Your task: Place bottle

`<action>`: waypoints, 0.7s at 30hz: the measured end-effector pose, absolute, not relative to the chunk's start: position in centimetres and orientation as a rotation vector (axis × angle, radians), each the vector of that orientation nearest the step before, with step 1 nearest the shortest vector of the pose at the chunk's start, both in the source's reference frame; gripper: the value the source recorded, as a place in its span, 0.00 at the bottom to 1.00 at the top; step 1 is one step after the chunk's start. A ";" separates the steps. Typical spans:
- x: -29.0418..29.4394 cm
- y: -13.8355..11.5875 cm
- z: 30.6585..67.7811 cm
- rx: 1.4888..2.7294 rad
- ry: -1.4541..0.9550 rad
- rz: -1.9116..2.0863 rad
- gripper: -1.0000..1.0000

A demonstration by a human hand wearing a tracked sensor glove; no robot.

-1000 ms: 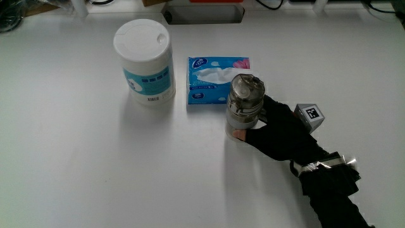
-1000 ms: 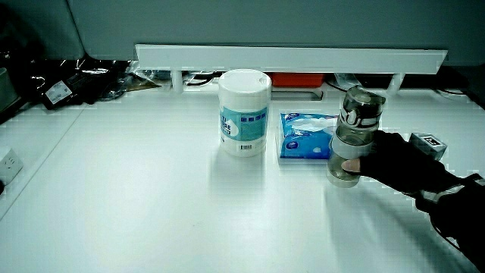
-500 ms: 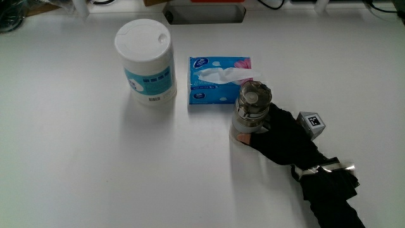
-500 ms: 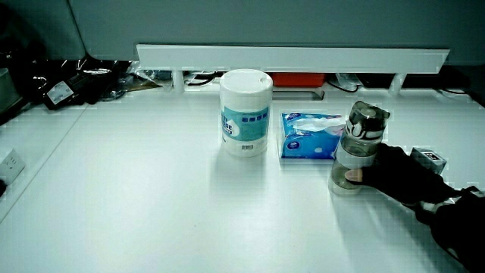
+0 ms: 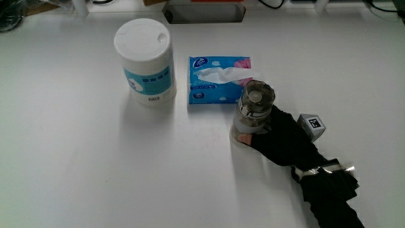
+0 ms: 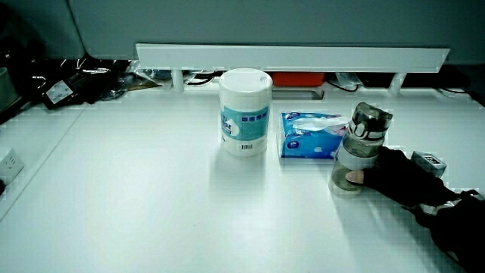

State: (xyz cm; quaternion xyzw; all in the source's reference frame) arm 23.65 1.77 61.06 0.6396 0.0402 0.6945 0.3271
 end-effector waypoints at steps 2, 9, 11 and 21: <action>23.6 1.7 61.0 1.673 0.116 1.821 0.50; 23.7 1.8 61.0 1.666 0.117 1.808 0.47; 23.7 1.7 61.3 1.669 0.110 1.800 0.42; 24.1 2.4 60.0 1.663 0.105 1.795 0.18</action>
